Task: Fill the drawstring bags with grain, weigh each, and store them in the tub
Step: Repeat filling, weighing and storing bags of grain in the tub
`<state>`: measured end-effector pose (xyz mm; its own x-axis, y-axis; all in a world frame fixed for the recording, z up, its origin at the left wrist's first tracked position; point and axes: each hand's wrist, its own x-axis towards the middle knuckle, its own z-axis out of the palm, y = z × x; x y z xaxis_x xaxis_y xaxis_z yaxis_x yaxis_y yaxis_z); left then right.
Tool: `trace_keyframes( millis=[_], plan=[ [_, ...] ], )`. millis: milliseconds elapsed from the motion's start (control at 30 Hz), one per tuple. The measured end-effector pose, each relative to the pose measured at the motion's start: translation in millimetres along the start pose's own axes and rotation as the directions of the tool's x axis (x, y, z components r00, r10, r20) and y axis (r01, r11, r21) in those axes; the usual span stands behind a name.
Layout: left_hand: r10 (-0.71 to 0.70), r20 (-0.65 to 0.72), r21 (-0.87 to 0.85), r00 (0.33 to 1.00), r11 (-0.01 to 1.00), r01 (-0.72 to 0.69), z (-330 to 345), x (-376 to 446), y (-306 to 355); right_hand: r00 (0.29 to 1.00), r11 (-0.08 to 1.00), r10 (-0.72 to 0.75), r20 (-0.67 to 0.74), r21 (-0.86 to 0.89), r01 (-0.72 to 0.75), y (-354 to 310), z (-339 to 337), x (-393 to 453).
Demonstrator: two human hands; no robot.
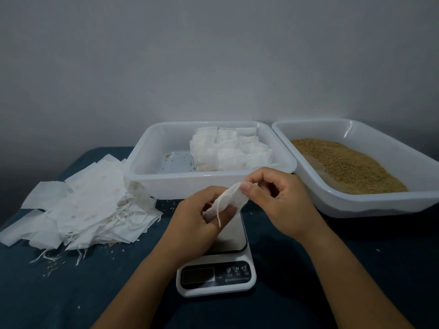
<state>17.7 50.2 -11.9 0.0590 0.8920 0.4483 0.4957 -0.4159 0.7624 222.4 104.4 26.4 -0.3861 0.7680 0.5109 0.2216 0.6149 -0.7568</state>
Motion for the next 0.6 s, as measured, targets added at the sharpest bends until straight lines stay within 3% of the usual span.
trace_keyframes(
  millis=[133,333,600],
  plan=[
    [-0.022,-0.038,0.025,0.999,0.999,0.023,1,-1,0,0.997,0.996,-0.079,-0.021,-0.034,0.078,-4,-5,-3],
    [-0.056,-0.07,0.044,0.996,0.997,0.059,1,-1,-2,0.927,0.908,-0.37,-0.068,-0.237,0.345,-11,-3,-6],
    [-0.032,-0.081,0.09,0.996,0.995,0.039,2,-2,0,0.928,0.867,-0.371,0.027,-0.347,0.357,-3,5,-4]
  ],
)
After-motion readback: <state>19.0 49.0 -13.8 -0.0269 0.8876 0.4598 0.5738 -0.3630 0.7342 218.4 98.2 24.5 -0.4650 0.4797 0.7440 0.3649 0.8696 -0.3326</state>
